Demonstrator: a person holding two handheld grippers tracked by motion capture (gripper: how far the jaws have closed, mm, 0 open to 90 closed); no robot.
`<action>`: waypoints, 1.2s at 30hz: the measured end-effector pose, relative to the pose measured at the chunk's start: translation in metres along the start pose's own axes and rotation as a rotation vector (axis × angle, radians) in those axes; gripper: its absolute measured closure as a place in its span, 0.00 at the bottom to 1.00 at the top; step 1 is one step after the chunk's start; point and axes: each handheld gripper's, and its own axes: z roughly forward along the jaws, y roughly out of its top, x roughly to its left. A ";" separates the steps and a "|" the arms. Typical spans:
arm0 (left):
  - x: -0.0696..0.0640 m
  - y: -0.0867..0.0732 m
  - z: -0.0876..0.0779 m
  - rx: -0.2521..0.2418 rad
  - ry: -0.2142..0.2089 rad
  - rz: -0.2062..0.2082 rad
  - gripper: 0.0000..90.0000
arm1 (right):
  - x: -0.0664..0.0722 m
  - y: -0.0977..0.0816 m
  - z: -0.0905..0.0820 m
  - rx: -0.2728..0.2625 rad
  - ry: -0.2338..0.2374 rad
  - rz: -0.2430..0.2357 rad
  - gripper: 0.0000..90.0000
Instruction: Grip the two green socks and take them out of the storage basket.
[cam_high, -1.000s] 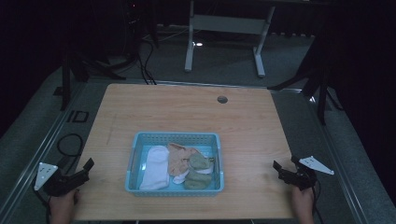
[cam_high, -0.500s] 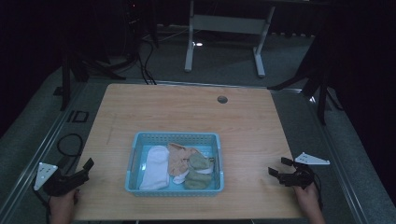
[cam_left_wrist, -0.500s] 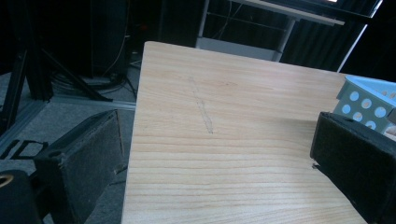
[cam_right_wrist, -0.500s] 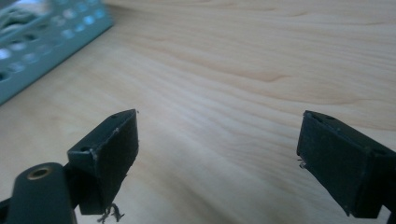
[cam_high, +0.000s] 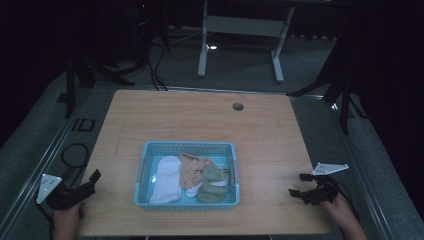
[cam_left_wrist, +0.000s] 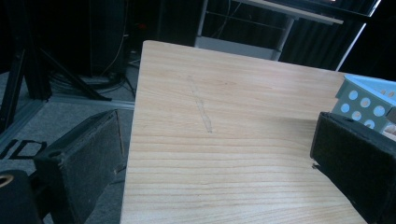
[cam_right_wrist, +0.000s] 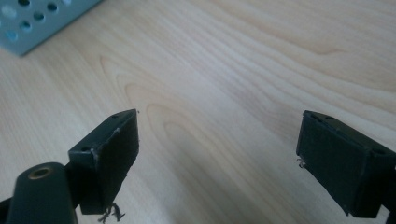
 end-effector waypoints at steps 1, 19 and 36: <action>0.000 0.000 0.000 0.000 0.000 0.000 0.03 | 0.000 0.001 0.000 0.015 0.010 -0.001 0.14; 0.000 0.000 0.000 -0.002 0.000 -0.001 0.03 | 0.018 0.023 -0.001 0.246 -0.019 -0.187 0.14; 0.000 0.000 0.000 -0.002 -0.001 0.000 0.03 | 0.036 0.043 0.004 0.268 0.013 -0.222 0.13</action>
